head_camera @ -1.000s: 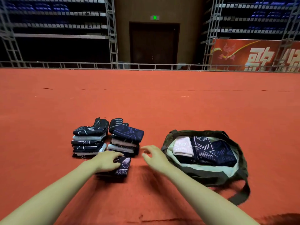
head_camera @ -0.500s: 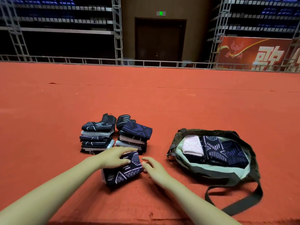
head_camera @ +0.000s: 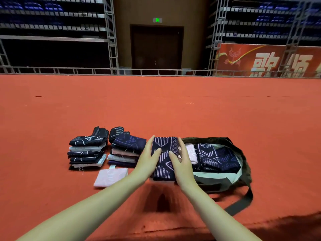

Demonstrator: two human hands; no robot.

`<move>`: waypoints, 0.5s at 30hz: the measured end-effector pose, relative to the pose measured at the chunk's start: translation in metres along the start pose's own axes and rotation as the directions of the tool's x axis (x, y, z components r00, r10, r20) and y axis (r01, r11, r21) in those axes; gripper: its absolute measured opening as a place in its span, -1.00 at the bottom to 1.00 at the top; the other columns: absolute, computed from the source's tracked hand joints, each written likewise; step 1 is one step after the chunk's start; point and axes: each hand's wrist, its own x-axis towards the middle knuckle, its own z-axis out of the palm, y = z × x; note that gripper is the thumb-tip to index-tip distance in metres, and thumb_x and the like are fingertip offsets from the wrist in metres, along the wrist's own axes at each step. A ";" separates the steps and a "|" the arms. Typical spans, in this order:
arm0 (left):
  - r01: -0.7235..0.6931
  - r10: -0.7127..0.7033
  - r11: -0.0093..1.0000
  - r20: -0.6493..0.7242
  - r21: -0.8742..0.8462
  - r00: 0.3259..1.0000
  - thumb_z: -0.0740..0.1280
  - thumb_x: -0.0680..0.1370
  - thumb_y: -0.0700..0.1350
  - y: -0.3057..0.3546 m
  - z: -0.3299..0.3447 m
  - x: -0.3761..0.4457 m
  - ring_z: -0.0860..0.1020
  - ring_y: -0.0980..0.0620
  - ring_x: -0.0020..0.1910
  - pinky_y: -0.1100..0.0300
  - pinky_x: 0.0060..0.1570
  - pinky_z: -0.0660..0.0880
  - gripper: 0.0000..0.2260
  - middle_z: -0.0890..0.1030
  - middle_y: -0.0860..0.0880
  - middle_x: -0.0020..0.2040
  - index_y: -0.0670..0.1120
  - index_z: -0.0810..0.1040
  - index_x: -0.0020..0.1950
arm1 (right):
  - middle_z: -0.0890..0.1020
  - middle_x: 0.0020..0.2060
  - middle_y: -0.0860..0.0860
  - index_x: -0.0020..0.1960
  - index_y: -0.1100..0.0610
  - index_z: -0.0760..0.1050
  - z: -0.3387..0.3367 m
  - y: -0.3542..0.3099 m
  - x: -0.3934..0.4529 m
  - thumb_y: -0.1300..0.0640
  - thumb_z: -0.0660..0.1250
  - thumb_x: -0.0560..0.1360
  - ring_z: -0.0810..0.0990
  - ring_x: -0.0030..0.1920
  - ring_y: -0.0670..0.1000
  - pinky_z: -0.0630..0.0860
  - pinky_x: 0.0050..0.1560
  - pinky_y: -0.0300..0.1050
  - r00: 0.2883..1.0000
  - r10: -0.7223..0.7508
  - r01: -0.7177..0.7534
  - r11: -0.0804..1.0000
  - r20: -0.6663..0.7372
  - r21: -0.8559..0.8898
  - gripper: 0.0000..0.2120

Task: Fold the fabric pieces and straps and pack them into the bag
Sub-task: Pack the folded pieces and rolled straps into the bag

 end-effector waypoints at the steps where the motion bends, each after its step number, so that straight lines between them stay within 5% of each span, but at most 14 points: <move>1: 0.007 -0.007 1.000 -0.002 -0.021 1.000 0.18 0.61 -0.20 0.003 0.012 0.001 0.29 0.14 0.39 0.20 0.42 0.18 -0.53 0.31 0.05 0.43 -0.02 0.17 0.50 | 0.43 0.23 -0.27 0.45 -0.02 0.22 -0.010 -0.004 0.000 0.31 0.22 0.58 0.45 0.10 -0.46 0.38 0.10 -0.50 0.999 -0.032 0.032 0.999 -0.014 -0.034 -0.49; 5: 0.045 -0.036 0.993 0.084 -0.112 0.996 0.19 0.61 -0.20 0.015 0.051 0.008 0.36 0.11 0.35 0.14 0.40 0.26 -0.55 0.36 0.06 0.40 -0.01 0.19 0.49 | 0.42 0.15 -0.35 0.44 -0.02 0.24 -0.056 -0.013 0.002 0.31 0.22 0.58 0.44 0.05 -0.51 0.32 0.00 -0.59 0.997 -0.045 0.036 0.990 -0.064 -0.135 -0.51; 8: 0.036 -0.027 0.998 0.170 -0.053 0.985 0.19 0.60 -0.17 0.020 0.080 0.016 0.49 0.14 0.16 0.21 0.19 0.41 -0.57 0.44 0.06 0.30 0.03 0.24 0.46 | 0.46 0.28 -0.17 0.45 -0.01 0.27 -0.094 -0.014 0.008 0.27 0.23 0.57 0.45 0.22 -0.31 0.35 0.23 -0.41 0.994 -0.005 -0.018 0.978 -0.108 -0.208 -0.50; 10: -0.005 -0.006 0.999 0.210 0.049 0.978 0.18 0.59 -0.10 0.020 0.099 0.025 0.55 0.15 0.00 0.13 0.09 0.51 -0.62 0.49 0.05 0.20 0.08 0.32 0.41 | 0.47 0.33 -0.08 0.44 -0.02 0.30 -0.124 -0.009 0.017 0.26 0.24 0.55 0.46 0.30 -0.12 0.38 0.35 -0.11 0.988 0.017 -0.056 0.965 -0.154 -0.254 -0.51; 12: -0.086 0.034 0.973 0.239 0.212 0.970 0.17 0.58 -0.04 0.018 0.117 0.037 0.53 0.08 0.06 0.05 0.15 0.50 -0.65 0.48 0.00 0.20 0.07 0.38 0.37 | 0.50 0.31 -0.03 0.43 -0.03 0.32 -0.155 -0.004 0.030 0.24 0.24 0.54 0.49 0.28 -0.02 0.41 0.33 0.05 0.975 0.068 -0.131 0.946 -0.213 -0.297 -0.51; 15: -0.265 0.120 0.848 0.321 0.460 0.939 0.16 0.59 -0.07 0.012 0.140 0.052 0.46 0.01 0.20 0.16 0.21 0.37 -0.66 0.44 -0.03 0.24 0.01 0.41 0.37 | 0.52 0.27 -0.02 0.40 0.00 0.35 -0.195 -0.004 0.050 0.26 0.22 0.51 0.51 0.22 0.03 0.41 0.29 -0.02 0.943 0.130 -0.252 0.878 -0.305 -0.407 -0.53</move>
